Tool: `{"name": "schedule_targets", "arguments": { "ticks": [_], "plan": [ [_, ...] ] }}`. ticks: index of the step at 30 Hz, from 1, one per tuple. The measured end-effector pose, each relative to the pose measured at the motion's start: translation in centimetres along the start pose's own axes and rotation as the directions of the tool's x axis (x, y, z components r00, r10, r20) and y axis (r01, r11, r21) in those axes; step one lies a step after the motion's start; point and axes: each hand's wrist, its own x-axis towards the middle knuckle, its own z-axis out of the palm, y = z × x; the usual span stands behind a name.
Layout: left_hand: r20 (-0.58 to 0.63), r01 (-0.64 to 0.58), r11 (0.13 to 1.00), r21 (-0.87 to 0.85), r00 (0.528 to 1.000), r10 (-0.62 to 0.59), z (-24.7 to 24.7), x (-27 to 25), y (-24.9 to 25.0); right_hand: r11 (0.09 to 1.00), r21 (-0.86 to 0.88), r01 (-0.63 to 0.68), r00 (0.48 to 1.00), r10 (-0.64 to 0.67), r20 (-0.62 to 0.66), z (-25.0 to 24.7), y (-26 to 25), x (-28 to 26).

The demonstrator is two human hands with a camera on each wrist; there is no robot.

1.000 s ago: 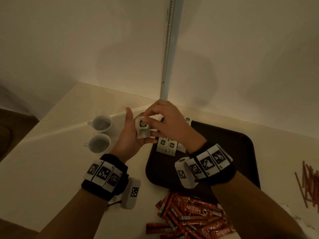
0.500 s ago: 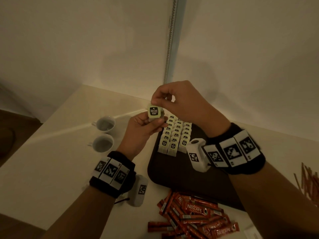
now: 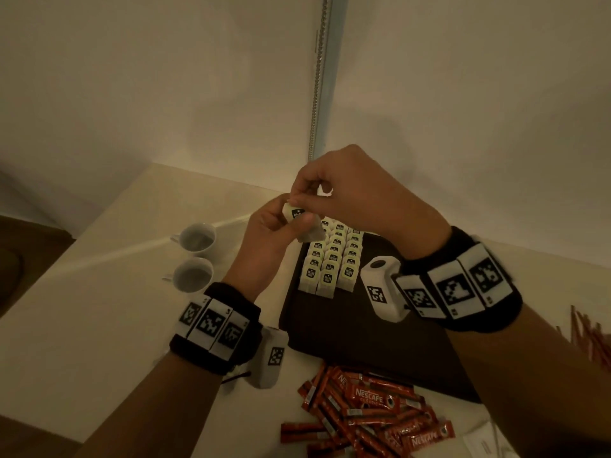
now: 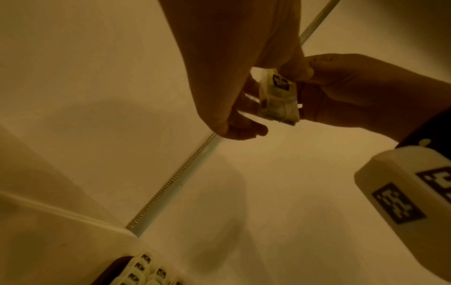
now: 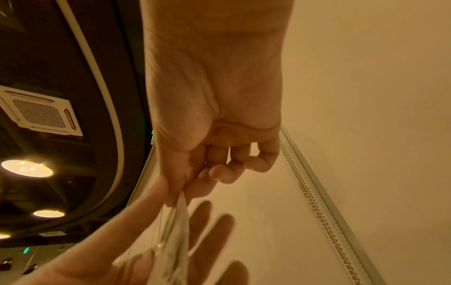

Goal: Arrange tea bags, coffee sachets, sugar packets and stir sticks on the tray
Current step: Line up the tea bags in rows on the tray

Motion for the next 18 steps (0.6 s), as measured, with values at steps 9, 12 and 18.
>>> {"name": "schedule_targets", "arguments": {
  "ticks": [9, 12, 18],
  "plan": [
    [0.083, 0.071, 0.989, -0.127, 0.995, -0.061, 0.4, -0.6, -0.4, 0.999, 0.046, -0.013, 1.0, 0.014, -0.02, -0.4, 0.8, -0.3],
    [0.014, 0.05, 0.995, -0.081, 0.999, -0.049, 0.5, -0.3, -0.3, 0.997, 0.073, -0.014, 0.999, 0.016, -0.029, -0.1, 0.8, -0.4],
    [0.041, 0.055, 0.992, -0.116, 0.998, -0.051, 0.1, -0.8, -0.6, 0.991, 0.125, -0.046, 0.996, 0.055, -0.068, 0.4, 1.5, -0.8]
  ]
}}
